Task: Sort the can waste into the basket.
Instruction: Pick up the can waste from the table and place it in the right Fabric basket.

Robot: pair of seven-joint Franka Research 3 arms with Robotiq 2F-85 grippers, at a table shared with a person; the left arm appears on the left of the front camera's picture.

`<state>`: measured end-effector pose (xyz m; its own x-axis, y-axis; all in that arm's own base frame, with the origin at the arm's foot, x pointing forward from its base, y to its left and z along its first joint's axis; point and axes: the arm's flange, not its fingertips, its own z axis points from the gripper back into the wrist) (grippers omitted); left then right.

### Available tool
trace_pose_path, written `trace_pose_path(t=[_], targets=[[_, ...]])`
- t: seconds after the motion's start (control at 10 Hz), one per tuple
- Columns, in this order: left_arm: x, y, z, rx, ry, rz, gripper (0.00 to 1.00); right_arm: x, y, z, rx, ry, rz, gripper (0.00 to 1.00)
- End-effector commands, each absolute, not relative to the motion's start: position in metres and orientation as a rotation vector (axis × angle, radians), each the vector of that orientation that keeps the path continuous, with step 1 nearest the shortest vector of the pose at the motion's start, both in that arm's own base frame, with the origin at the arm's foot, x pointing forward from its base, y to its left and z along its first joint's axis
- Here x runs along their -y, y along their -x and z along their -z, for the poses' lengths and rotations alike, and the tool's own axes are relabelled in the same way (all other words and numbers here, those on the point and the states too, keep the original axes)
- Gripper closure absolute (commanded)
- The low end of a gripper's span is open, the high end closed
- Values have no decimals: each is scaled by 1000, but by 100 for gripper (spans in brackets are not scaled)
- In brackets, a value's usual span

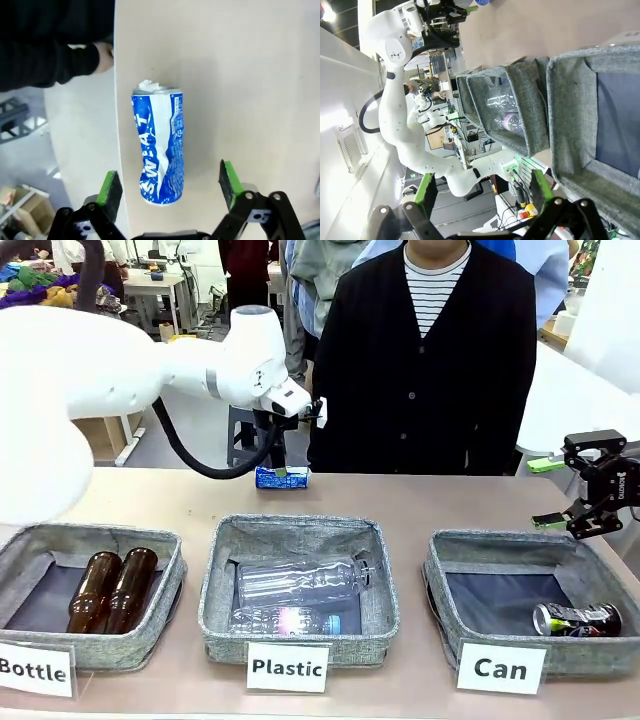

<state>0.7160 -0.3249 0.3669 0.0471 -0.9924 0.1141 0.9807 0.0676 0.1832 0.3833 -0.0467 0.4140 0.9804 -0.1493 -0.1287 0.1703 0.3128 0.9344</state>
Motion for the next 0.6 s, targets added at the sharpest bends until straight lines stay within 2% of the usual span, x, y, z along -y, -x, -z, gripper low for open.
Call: trace_pose_path(t=[0.0,0.5], targets=[[334,-743,-362,175,-96,1489,0,46,-383,-415,-13,-1233,205,0],[336,-759,-310,127,-19,1515,0,46,-383,-415,-13,-1233,205,0]])
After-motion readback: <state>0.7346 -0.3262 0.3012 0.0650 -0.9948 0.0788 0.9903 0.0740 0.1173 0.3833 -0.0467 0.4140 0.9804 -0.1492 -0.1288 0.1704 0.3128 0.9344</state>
